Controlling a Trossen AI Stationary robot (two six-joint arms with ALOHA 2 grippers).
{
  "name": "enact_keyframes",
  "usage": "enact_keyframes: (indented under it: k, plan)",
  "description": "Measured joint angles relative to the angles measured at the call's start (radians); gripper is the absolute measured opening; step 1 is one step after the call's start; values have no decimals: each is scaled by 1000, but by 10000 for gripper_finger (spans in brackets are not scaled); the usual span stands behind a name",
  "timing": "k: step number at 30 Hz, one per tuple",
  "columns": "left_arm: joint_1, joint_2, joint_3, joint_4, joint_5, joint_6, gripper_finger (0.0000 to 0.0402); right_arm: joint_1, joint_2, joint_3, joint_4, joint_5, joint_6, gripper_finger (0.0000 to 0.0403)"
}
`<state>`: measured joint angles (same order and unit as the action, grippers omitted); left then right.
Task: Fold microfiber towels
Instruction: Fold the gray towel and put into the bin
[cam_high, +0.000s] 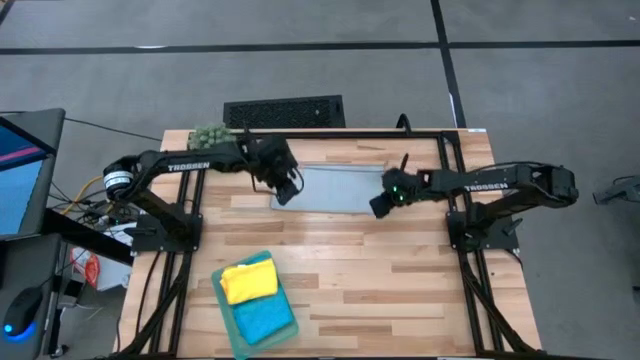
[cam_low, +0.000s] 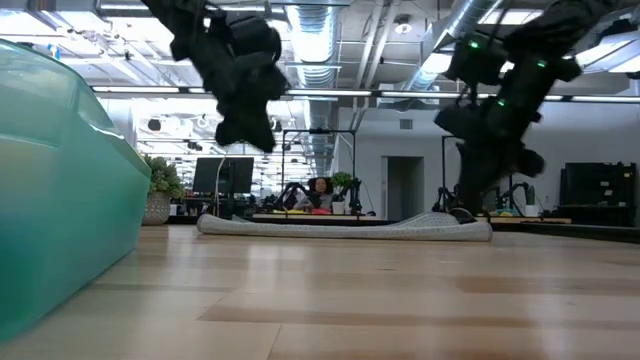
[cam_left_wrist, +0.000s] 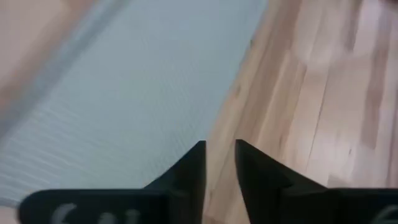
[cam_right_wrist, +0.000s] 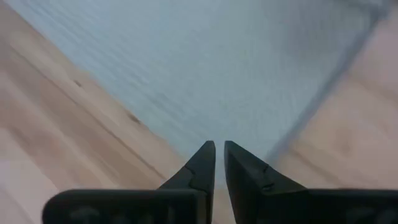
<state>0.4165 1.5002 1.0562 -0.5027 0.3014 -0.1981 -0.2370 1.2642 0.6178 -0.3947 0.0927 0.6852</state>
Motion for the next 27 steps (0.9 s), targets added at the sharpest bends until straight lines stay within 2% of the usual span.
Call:
enact_keyframes:
  k: [4, 7, 11, 18, 24, 27]
  plan:
    - [-62, 1, -114, 77, -41, -47, 28, 92, 0, -64, 7, 81, 118, 54]
    - [-90, 1, -179, 119, -130, -84, 5, 114, 1, -95, 12, 105, 180, 54]
    - [-98, 1, -251, 163, -212, -132, 10, 118, 1, -108, 15, 117, 205, 54]
    - [-98, 8, -319, 190, -212, -166, 9, 117, 1, -145, 15, 116, 219, 54]
    - [-99, 8, -325, 193, -214, -174, 7, 117, 0, -166, 7, 115, 236, 54]
    - [-99, 8, -325, 210, -214, -174, 6, 118, -42, -141, 1, 115, 240, 54]
